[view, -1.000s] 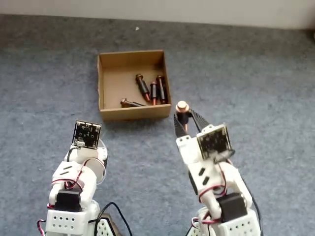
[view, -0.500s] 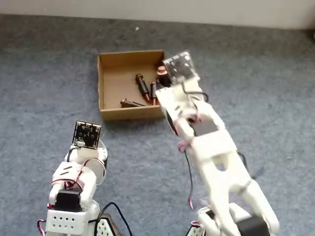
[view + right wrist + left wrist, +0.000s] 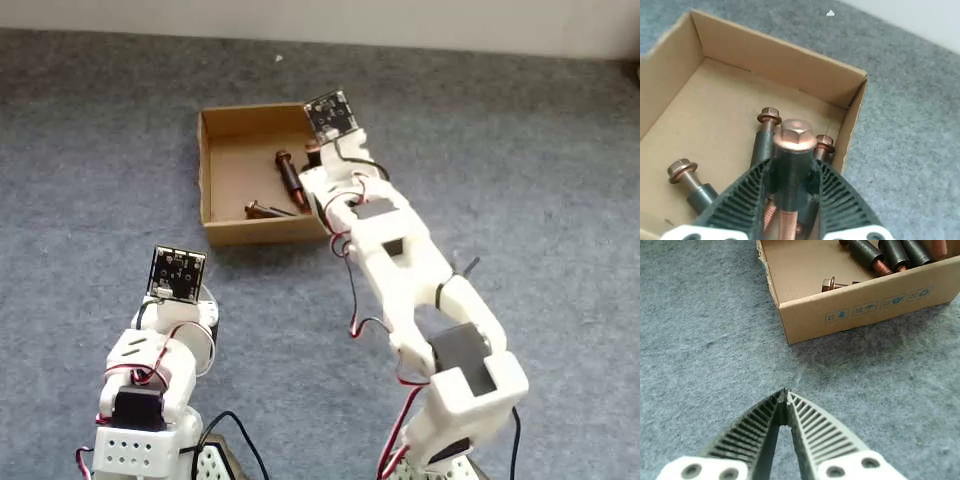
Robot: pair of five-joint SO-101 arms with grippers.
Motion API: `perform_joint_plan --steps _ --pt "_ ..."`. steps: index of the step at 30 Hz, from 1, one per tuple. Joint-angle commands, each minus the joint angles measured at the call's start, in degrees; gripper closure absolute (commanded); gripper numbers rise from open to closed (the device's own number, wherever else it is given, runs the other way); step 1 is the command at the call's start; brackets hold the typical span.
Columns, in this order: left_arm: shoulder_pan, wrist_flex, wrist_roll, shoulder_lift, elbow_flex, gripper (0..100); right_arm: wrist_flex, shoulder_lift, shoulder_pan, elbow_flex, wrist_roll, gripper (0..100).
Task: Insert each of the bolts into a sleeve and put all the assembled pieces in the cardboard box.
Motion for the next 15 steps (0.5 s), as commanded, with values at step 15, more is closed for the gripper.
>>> perform_joint_plan --steps 15 --pt "-0.48 0.09 -0.62 -0.57 1.10 99 6.37 -6.55 -1.54 -4.09 0.53 86.5"
